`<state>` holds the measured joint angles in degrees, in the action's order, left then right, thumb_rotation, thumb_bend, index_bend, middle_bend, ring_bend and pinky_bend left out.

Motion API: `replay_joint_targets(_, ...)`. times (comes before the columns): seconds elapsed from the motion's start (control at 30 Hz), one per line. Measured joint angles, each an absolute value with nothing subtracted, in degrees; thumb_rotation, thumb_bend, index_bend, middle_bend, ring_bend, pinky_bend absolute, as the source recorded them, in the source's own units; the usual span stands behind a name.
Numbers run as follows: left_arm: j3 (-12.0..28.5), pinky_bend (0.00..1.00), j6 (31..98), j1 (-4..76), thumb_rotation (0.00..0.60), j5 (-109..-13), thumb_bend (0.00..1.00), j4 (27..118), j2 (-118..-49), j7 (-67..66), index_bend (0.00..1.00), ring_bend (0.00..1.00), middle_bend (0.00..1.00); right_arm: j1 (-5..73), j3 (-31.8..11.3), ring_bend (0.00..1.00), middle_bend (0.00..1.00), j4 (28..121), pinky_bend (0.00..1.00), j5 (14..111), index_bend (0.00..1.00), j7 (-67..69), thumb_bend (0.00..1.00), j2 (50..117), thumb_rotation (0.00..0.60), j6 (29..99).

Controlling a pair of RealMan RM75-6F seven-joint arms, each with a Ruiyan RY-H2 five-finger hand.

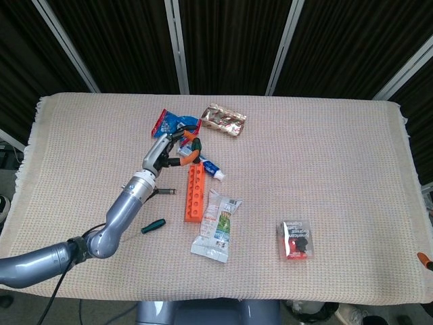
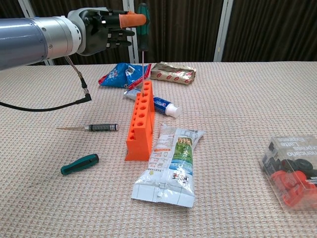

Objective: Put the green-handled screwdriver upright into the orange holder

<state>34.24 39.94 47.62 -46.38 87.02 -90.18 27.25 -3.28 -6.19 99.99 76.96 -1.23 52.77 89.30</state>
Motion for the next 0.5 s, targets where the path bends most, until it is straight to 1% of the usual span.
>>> replay_joint_targets(0.5, 33.9, 0.03, 39.8, 49.5, 0.561, -46.0, 0.59, 85.1, -90.5, 28.8, 0.61, 0.00, 0.13, -3.0, -6.5, 0.03, 0.20, 100.7, 0.22, 76.5, 0.22, -2.2, 0.00, 52.5, 0.600, 88.8)
